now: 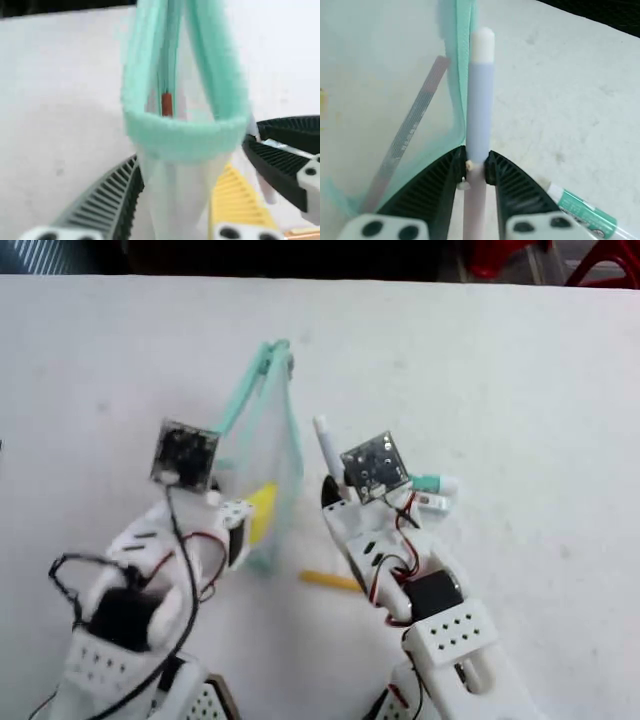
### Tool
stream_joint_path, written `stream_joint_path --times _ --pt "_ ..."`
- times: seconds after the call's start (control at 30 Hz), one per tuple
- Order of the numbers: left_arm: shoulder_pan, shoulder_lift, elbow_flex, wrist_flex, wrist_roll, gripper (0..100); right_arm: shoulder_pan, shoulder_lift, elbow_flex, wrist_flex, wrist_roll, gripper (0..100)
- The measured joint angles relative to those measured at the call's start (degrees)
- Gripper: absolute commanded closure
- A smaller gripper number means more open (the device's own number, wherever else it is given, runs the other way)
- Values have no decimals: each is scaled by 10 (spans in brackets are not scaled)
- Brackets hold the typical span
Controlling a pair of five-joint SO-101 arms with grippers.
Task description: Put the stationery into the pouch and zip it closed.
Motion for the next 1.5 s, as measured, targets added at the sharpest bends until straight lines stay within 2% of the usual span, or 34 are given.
stream_joint_path --times 0.13,0.27,0.7,0.87,0.97,1.13,1.27,1.37,1.5 --pt "5 -144 69 -3 0 847 0 0 0 0 0 981" --pt "5 -265 136 -9 0 848 0 0 0 0 0 981" --pt "8 -280 139 -7 0 849 11 0 -6 0 0 981" --pt "8 -285 145 -7 0 846 47 0 -127 39 -1 981" --pt "8 -289 149 -7 0 845 33 0 -257 102 -1 981" --pt "20 -289 149 -7 0 845 -58 -4 -442 139 -1 981" --pt "56 -289 150 -7 -22 845 -114 -8 -479 94 -1 981" --pt "66 -291 161 -11 -41 845 -133 -2 -482 43 -1 981" --pt "70 -292 163 -12 -46 845 -147 -3 -483 26 -1 981"
